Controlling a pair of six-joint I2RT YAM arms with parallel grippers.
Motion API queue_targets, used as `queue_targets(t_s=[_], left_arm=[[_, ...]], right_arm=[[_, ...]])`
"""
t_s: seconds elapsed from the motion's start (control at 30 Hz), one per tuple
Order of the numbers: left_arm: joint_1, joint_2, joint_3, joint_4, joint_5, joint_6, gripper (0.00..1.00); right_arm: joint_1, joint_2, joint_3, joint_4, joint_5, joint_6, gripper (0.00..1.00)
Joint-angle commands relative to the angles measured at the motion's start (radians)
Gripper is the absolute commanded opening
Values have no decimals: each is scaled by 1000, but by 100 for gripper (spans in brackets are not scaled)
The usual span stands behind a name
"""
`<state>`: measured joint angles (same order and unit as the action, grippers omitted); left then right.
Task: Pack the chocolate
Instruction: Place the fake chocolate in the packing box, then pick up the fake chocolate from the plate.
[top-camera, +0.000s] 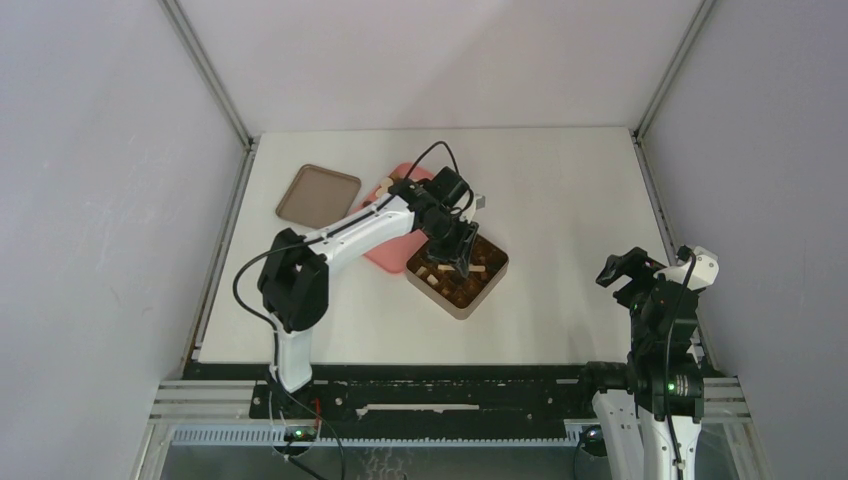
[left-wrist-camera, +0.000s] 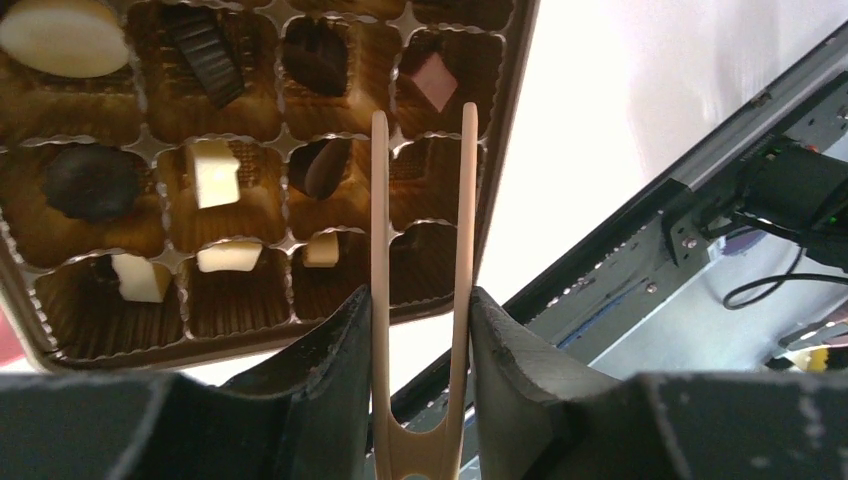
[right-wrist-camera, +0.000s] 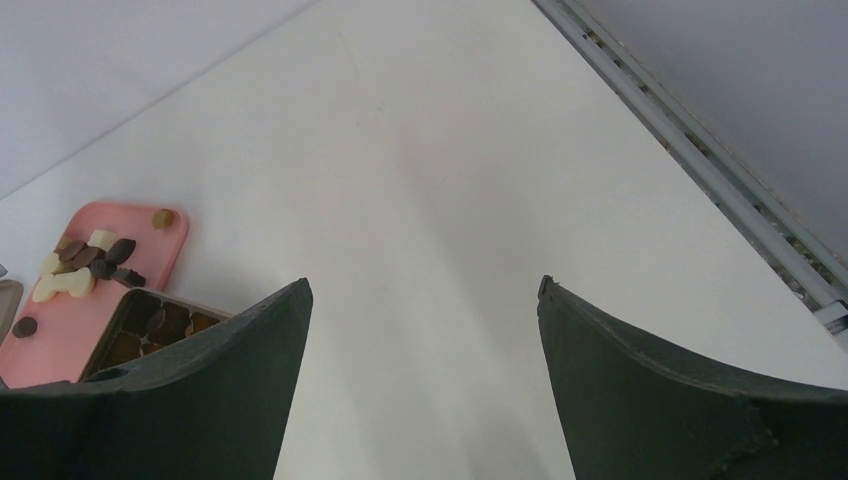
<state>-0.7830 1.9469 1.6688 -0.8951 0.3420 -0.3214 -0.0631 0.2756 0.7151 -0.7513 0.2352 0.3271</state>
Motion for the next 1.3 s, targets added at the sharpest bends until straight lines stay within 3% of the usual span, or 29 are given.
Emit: queue_targets(t_s=[0.0,0.27,0.57,1.27], left_arm=[[31,-90,55,-23,-61,28,41],[169,-144,50,-86,-182,73,40],[312,-37,135,-136,-272,109,39],[318,304,484,-21,-176,170,41]], right_arm=[[2,-4,-2,38,13,-8,92],[2,-7,-2,38,18,-7,92],[2,-9,-2,37,19,-5,92],[3,-14,-2,35,22,-2,92]])
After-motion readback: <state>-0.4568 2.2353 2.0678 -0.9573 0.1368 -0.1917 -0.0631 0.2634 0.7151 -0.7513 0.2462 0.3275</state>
